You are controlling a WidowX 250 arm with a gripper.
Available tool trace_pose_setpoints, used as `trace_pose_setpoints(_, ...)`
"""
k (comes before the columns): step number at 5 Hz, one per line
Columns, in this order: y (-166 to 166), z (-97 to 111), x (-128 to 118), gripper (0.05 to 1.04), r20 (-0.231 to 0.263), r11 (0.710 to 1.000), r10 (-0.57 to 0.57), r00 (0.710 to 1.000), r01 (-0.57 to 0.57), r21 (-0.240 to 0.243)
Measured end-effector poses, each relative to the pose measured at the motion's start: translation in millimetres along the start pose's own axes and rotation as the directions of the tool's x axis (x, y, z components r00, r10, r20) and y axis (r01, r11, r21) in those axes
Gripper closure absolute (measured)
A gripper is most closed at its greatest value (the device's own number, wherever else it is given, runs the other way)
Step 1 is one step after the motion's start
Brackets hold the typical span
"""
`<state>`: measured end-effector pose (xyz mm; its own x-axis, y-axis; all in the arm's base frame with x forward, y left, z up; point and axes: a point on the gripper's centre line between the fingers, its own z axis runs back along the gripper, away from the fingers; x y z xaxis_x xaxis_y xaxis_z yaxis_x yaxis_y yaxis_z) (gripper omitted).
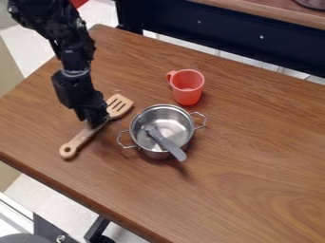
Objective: Moved the wooden spatula to the left of the silver pot
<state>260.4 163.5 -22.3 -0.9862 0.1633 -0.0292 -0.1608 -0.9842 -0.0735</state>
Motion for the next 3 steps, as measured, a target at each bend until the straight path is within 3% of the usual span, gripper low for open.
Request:
trace_pose_setpoints(1,3,-3,3,0.203,-0.012,1.000,0.020,1.000,-0.020,0.013)
trace_pose_setpoints(2,4,-2,4,0.081,-0.007,1.000,0.000,1.000,0.000,0.017)
trace_pose_setpoints(3,-1,13,-2,0.084,-0.034,0.995,-0.099,0.994,0.099,-0.020)
